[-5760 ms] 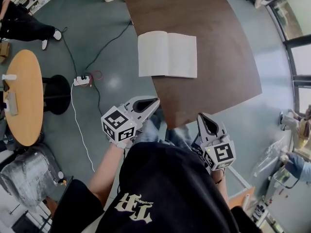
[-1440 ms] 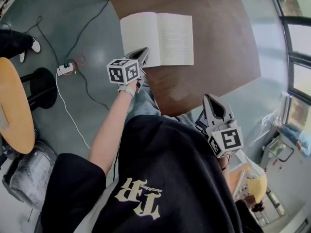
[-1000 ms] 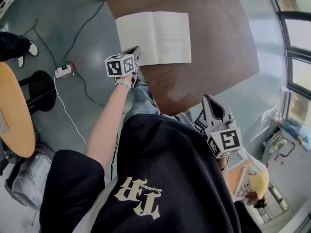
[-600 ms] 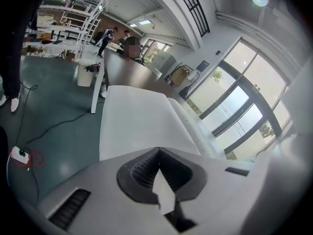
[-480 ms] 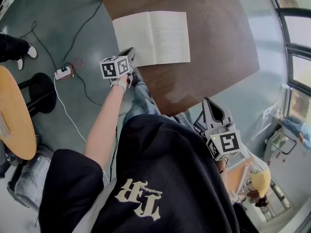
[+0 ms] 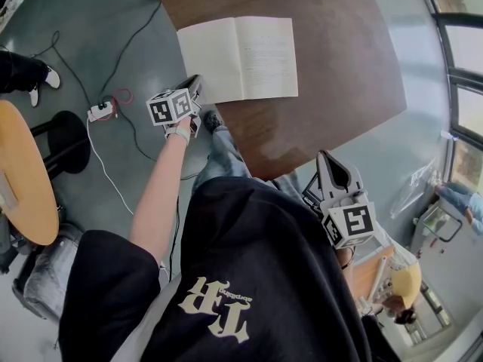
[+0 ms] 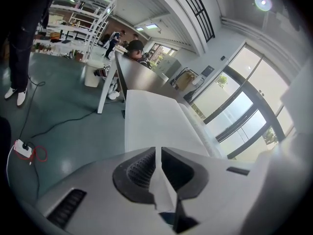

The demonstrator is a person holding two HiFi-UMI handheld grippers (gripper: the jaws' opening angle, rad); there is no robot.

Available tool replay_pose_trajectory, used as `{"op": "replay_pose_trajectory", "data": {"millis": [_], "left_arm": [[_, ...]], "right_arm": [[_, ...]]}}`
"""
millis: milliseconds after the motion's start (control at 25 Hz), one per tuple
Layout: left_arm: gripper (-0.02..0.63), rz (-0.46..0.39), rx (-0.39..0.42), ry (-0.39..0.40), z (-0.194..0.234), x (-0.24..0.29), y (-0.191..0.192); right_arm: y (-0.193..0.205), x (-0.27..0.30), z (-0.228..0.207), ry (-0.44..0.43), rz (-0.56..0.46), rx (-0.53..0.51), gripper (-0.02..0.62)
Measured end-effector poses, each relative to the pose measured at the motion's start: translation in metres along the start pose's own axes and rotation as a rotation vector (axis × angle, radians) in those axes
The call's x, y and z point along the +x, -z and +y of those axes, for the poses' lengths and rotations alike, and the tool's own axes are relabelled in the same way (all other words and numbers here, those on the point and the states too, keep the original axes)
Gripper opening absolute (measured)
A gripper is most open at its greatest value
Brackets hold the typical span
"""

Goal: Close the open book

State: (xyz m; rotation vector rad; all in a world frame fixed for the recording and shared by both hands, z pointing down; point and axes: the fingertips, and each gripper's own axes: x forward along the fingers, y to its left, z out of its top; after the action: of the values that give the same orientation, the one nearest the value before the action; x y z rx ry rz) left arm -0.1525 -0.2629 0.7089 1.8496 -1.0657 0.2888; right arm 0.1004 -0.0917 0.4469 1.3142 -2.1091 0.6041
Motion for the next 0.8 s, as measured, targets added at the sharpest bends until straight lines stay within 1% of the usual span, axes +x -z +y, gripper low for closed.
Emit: {"op": "replay_pose_trajectory", "data": {"millis": [280,400,640,800], "left_arm": [[0.137,-0.021,-0.035,-0.021,0.018,-0.008,0.001],[0.176,-0.016,-0.071,0.002,0.02,-0.01,0.006],[0.224,-0.016,-0.201,0.071,0.025,-0.009,0.019],[0.229,-0.013,-0.239,0.087,0.028,-0.008,0.025]], "right_arm": [[0.0,0.002,0.0,-0.003,-0.001,0.0,-0.012],[0.001,0.002,0.0,-0.004,-0.001,0.0,-0.012],[0.001,0.004,0.001,-0.006,-0.003,0.0,-0.012],[0.003,0.003,0.0,-0.005,0.003,-0.003,-0.012]]}}
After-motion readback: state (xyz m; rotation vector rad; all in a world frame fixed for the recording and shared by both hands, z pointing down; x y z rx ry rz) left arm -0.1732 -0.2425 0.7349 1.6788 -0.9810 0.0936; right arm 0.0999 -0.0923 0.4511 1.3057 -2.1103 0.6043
